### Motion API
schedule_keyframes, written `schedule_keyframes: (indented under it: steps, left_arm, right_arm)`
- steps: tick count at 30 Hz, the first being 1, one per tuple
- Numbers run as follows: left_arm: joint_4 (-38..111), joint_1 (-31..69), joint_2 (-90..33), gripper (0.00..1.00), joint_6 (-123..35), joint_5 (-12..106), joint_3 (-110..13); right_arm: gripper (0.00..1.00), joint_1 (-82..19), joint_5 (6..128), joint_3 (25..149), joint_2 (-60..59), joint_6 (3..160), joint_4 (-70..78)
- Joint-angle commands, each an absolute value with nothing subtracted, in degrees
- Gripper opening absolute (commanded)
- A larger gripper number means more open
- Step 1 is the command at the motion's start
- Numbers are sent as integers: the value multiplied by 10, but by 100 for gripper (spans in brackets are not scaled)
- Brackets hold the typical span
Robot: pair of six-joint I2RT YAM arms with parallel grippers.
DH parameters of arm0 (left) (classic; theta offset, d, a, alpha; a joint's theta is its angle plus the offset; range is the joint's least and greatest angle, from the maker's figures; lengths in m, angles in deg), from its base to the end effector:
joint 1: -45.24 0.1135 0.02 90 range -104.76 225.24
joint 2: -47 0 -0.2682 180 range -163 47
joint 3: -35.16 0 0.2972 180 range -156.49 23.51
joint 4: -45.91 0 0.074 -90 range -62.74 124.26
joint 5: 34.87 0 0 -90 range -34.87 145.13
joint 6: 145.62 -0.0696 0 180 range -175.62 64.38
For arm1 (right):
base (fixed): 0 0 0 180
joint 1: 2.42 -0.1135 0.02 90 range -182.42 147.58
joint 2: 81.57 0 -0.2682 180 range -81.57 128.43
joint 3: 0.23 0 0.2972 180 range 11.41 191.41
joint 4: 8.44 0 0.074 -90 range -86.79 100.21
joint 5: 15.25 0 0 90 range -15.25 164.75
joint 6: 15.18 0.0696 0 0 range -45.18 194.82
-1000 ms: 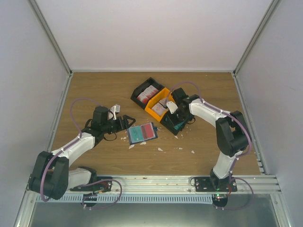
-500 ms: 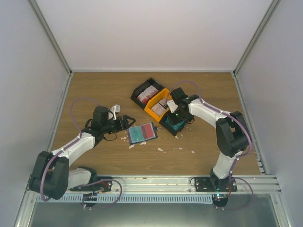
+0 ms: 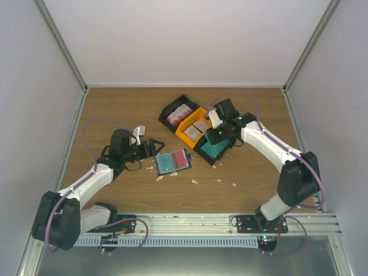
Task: Put the credit cards into the card holder
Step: Pick up the credit card from the storage box.
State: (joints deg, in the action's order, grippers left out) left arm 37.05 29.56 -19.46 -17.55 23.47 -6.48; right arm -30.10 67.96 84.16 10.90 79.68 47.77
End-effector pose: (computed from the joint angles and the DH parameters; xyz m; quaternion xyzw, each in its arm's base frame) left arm 0.2727 -0.1145 0.1607 -0.0384 0.8571 -0.4198 0.2963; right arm 0.3397 0.1875 0.2107 -0.2054 0.9514 0.1176 0.1970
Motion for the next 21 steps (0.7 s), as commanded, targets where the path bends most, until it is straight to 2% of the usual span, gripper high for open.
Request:
schedule_keyframes:
  steps: [1,6,9,11,14,21]
  left_arm:
    - [417,289,-151,75,-180,230,-61]
    - [458,282,-96,78,-179,197,-49]
    - [485,274,-62,78,-175,171,-46]
    - [504,268,-40,79,-171,154,-45]
    - [537,256,-14,79,-150,124,-40]
    - [600,213,-16,77,-85,102,-46]
  right_arm:
    - [1,-303,634,846,39,798,431]
    - [0,-304,427,788,-32,826,303]
    - [1,-307,266,724,-68,902,151]
    - [1,-318,199,673,-89,968,29]
    - [1,-335,173,635,-105,1059,-132]
    - [1,-389,169,637,-57,1213,-253]
